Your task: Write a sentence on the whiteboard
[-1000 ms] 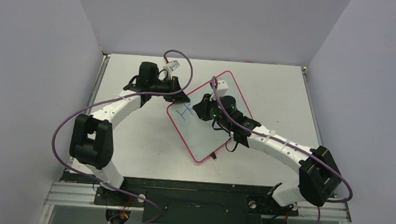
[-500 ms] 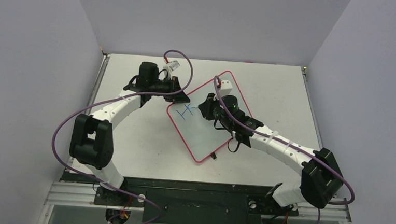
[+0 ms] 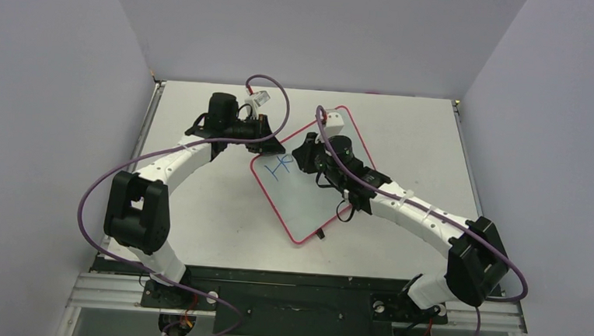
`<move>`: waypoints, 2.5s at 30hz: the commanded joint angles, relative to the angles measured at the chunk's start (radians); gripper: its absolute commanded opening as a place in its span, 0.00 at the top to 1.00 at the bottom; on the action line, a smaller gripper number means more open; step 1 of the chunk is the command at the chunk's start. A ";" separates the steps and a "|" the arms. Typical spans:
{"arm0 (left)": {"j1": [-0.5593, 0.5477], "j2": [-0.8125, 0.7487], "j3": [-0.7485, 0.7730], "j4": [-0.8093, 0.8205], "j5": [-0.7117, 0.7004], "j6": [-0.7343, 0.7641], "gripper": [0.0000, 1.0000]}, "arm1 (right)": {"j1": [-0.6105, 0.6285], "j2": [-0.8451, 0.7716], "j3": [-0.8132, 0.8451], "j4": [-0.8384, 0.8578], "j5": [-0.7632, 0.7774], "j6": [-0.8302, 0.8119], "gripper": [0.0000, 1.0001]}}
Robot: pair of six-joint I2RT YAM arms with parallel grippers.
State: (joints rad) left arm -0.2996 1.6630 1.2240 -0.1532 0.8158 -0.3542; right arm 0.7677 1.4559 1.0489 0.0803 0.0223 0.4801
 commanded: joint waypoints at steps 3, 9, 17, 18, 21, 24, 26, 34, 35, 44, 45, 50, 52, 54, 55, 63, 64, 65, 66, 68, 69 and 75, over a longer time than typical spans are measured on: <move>-0.019 -0.042 0.034 0.007 0.014 0.057 1.00 | 0.034 0.006 0.026 0.013 0.003 -0.008 1.00; -0.019 -0.044 0.031 0.007 0.013 0.057 1.00 | 0.040 -0.019 0.010 -0.002 0.024 -0.012 1.00; -0.019 -0.047 0.031 0.004 0.013 0.058 1.00 | 0.012 -0.092 0.005 -0.022 0.050 -0.024 1.00; -0.019 -0.046 0.031 0.003 0.011 0.058 1.00 | 0.008 -0.103 0.004 -0.023 0.053 -0.024 1.00; -0.020 -0.048 0.031 0.004 0.012 0.060 1.00 | -0.016 -0.113 0.006 -0.026 0.063 -0.025 1.00; -0.020 -0.048 0.032 0.003 0.012 0.060 1.00 | -0.037 -0.102 0.019 -0.037 0.066 -0.024 1.00; -0.019 -0.048 0.031 0.003 0.013 0.060 1.00 | -0.048 -0.090 0.030 -0.041 0.064 -0.023 1.00; -0.019 -0.051 0.030 0.003 0.012 0.061 1.00 | -0.054 -0.040 0.070 -0.034 0.036 -0.018 1.00; -0.019 -0.051 0.030 0.003 0.012 0.060 1.00 | -0.054 -0.032 0.075 -0.034 0.034 -0.016 1.00; -0.020 -0.047 0.031 0.004 0.013 0.060 1.00 | -0.054 0.005 0.099 -0.031 0.008 -0.008 1.00; -0.020 -0.046 0.032 0.005 0.013 0.060 1.00 | -0.054 0.009 0.101 -0.032 0.007 -0.008 1.00; -0.019 -0.047 0.029 0.006 0.013 0.061 1.00 | -0.052 0.020 0.100 -0.032 0.005 -0.008 1.00; -0.019 -0.048 0.030 0.006 0.014 0.061 1.00 | -0.054 0.024 0.094 -0.032 0.005 -0.008 1.00; -0.019 -0.049 0.030 0.007 0.013 0.062 1.00 | -0.054 0.027 0.087 -0.033 0.005 -0.008 1.00; -0.019 -0.050 0.029 0.006 0.012 0.062 1.00 | -0.053 0.027 0.083 -0.032 0.005 -0.010 1.00; -0.022 -0.051 0.030 0.007 0.012 0.063 1.00 | -0.052 0.011 0.020 -0.032 0.002 -0.005 1.00; -0.022 -0.050 0.031 0.008 0.012 0.063 1.00 | -0.053 0.004 0.002 -0.032 0.002 -0.001 1.00; -0.021 -0.050 0.031 0.008 0.012 0.062 1.00 | -0.052 0.001 -0.004 -0.034 0.002 0.000 1.00; -0.021 -0.049 0.031 0.008 0.014 0.061 1.00 | -0.052 -0.006 -0.018 -0.034 0.001 0.001 1.00; -0.022 -0.049 0.031 0.007 0.014 0.061 1.00 | -0.050 -0.017 -0.041 -0.034 0.002 0.005 1.00; -0.021 -0.049 0.032 0.008 0.014 0.062 1.00 | -0.050 -0.022 -0.049 -0.037 0.002 0.007 1.00; -0.021 -0.052 0.033 0.009 0.016 0.062 1.00 | -0.037 -0.072 -0.117 -0.065 0.018 0.012 1.00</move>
State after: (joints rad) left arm -0.3012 1.6600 1.2240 -0.1680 0.8040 -0.3519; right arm 0.7158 1.4162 0.9787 0.0601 0.0349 0.4850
